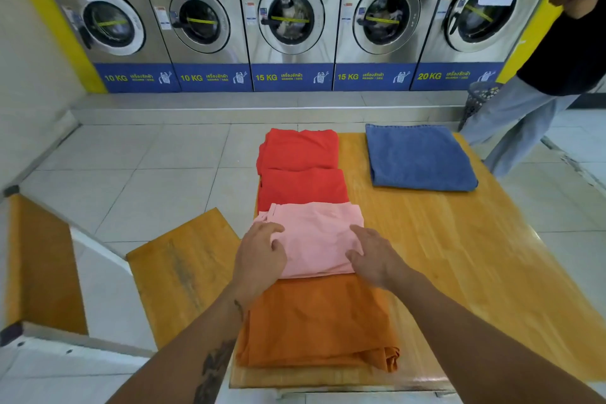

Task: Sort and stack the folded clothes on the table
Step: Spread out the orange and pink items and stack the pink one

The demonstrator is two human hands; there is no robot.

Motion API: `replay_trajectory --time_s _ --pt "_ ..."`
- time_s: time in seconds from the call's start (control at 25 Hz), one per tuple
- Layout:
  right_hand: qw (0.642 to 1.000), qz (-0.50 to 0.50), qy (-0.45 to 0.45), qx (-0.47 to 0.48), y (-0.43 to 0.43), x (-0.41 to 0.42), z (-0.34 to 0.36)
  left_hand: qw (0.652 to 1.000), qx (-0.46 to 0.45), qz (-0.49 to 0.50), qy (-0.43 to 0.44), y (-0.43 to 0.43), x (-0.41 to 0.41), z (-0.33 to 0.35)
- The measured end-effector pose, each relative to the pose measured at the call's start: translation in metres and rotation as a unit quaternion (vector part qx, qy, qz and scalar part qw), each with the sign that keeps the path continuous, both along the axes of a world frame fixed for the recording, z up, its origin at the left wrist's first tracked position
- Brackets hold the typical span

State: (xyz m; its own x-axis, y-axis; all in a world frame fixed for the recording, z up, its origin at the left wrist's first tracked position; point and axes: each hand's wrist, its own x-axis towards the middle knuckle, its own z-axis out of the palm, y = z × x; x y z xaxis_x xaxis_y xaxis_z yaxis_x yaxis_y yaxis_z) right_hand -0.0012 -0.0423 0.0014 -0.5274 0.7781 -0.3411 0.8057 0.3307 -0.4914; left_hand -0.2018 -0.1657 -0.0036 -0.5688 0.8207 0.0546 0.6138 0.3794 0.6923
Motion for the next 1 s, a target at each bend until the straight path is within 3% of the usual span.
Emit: replay_trajectory --time_s 0.08,0.2,0.32,0.48,0.6,0.76,1.0 --pt "0.997 -0.034 0.049 -0.038 0.001 0.006 0.005 0.998 0.003 0.048 -0.046 -0.013 0.006 0.004" --pt "0.993 -0.070 0.067 -0.063 0.007 0.008 0.008 0.986 -0.060 0.107 -0.115 -0.019 0.003 0.002" --pt "0.989 -0.100 0.073 -0.075 0.011 0.003 0.003 0.975 -0.138 0.100 -0.139 -0.019 -0.003 -0.012" --pt "0.980 -0.154 0.092 -0.092 0.017 -0.014 -0.008 0.971 -0.154 0.091 -0.161 -0.006 -0.013 -0.027" --pt "0.963 -0.212 0.124 -0.111 0.021 -0.027 -0.016 0.973 -0.130 0.085 -0.170 0.007 -0.021 -0.032" --pt "0.941 -0.265 0.178 -0.111 0.019 -0.037 -0.015 0.963 -0.053 0.088 -0.248 0.018 -0.023 -0.033" --pt "0.956 -0.198 0.215 -0.009 0.009 -0.046 0.007 0.965 0.024 0.057 -0.256 0.035 -0.032 -0.009"
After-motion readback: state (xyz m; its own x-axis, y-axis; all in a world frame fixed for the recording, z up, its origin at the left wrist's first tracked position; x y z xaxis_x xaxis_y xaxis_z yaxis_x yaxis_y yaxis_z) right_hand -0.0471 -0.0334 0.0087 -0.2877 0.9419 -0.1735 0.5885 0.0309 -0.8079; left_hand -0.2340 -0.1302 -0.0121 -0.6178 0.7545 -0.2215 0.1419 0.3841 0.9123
